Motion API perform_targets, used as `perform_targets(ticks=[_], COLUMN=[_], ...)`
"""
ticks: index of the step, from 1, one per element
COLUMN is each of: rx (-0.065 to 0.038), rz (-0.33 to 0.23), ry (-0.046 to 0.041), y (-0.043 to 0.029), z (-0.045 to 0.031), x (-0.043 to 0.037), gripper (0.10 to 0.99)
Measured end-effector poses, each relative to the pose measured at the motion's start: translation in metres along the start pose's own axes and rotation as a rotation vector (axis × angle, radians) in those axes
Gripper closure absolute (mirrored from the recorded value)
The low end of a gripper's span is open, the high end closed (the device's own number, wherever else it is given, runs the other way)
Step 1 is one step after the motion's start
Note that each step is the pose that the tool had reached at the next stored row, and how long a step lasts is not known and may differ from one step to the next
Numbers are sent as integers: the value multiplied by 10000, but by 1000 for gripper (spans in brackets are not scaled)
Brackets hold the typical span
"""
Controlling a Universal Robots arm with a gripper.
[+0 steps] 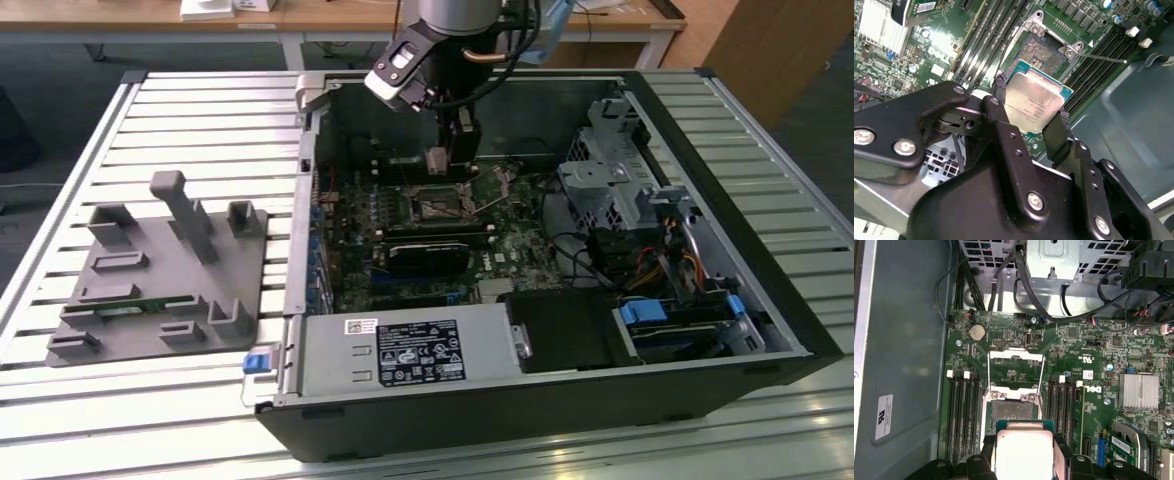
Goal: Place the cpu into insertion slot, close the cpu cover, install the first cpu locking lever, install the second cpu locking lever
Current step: 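Place the cpu into insertion slot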
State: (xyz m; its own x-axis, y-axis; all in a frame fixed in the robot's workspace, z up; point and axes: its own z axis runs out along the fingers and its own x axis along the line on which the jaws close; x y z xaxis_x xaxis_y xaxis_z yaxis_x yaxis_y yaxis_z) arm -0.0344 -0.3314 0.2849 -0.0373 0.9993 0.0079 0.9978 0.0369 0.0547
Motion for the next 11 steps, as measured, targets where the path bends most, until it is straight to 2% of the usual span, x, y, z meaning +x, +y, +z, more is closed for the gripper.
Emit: perform_targets(ticks=[11], rx=[1], rz=[0], ry=[-1], y=[-4], z=[77], x=[0], gripper=[545])
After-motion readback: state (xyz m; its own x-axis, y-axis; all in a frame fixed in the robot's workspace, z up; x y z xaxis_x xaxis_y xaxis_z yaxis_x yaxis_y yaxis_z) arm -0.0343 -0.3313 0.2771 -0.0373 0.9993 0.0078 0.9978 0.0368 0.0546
